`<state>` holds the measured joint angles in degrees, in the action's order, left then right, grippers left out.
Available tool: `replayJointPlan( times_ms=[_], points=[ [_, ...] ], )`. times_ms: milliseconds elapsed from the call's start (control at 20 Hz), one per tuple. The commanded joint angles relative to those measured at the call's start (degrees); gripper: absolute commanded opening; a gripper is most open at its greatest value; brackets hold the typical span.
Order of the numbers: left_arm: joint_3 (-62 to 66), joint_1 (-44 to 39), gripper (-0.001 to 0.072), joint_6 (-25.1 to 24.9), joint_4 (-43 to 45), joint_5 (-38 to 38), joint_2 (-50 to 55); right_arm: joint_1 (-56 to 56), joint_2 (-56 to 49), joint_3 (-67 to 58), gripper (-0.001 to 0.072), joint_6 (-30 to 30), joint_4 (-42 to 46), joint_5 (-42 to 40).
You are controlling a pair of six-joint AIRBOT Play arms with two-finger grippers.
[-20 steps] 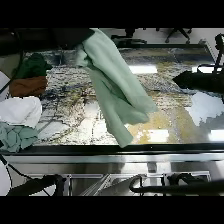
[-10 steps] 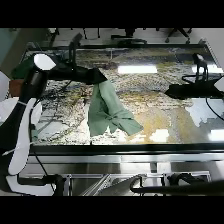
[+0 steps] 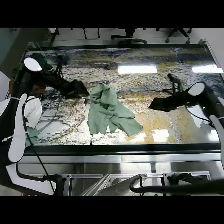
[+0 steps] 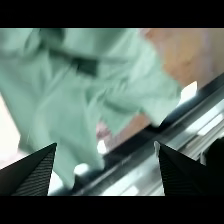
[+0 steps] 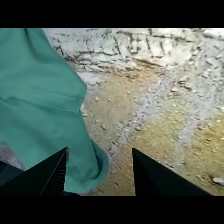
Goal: Fold the shirts.
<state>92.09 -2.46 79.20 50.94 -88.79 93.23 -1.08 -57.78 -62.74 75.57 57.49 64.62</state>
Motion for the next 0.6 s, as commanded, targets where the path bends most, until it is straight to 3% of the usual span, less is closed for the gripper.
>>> replayJointPlan(
  times_ms=[0,250,400,550],
  points=[
    [-20.52,1.31,0.0690,0.09,5.68,2.10,-7.19,-5.16,-5.86,1.90,0.0460,-4.00,-3.26,-3.85],
    [-42.38,0.00,0.0690,-2.84,1.53,16.44,-12.63,-6.38,-13.18,1.77,0.0460,-13.14,-13.75,-9.33],
    [-46.73,-4.07,0.0690,-5.62,-6.54,23.76,-10.47,-6.38,-15.96,1.75,0.0459,-16.70,-18.51,-10.40],
    [-45.11,-8.07,0.0688,-6.80,-8.04,26.40,-6.05,-6.40,-18.36,1.75,0.0457,-20.20,-23.28,-10.78]
  ],
)
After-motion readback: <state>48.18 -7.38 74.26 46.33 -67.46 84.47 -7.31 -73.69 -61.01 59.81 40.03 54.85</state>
